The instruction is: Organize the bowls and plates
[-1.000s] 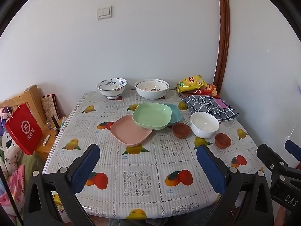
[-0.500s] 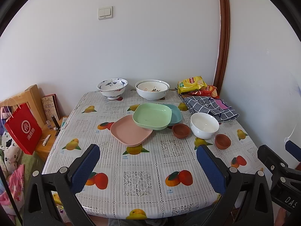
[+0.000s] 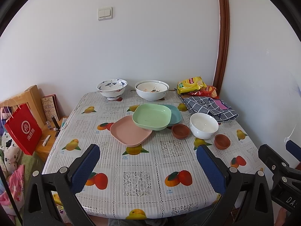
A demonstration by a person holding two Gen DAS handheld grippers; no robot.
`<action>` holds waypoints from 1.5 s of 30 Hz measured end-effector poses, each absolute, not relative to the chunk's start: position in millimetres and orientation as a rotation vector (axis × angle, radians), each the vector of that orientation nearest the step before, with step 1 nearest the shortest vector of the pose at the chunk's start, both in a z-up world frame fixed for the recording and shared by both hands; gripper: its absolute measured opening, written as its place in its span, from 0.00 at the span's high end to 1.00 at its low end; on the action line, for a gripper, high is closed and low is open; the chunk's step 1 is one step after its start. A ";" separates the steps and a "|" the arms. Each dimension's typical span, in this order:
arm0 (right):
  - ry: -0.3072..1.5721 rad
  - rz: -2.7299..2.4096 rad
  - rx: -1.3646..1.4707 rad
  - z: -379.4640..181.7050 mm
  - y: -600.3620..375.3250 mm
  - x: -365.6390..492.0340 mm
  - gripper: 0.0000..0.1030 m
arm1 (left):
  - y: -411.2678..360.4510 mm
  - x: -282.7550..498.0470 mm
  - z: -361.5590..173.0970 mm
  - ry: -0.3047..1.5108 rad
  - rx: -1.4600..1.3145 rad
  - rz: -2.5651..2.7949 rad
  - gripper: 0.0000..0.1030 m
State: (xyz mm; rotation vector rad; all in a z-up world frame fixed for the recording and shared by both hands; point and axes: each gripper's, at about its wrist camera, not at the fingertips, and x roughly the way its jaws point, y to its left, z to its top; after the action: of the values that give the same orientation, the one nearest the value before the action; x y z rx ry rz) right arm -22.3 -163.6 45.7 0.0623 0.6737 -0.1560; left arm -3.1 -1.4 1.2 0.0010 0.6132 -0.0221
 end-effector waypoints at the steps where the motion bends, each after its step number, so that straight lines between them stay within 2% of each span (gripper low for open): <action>1: 0.674 -0.156 0.062 45.9 -163.3 -22.4 0.00 | -1.7 -3.2 1.4 0.614 0.001 -0.022 0.00; 45: 0.662 -0.157 0.058 54.5 -165.6 -25.4 0.00 | 0.0 -2.4 4.7 0.601 0.008 -0.023 0.00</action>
State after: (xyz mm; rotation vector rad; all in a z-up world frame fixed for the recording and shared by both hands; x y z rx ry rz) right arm -25.4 -165.6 54.5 0.0576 0.6625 -0.1575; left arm -2.4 0.0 4.7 0.0083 0.6014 -0.0229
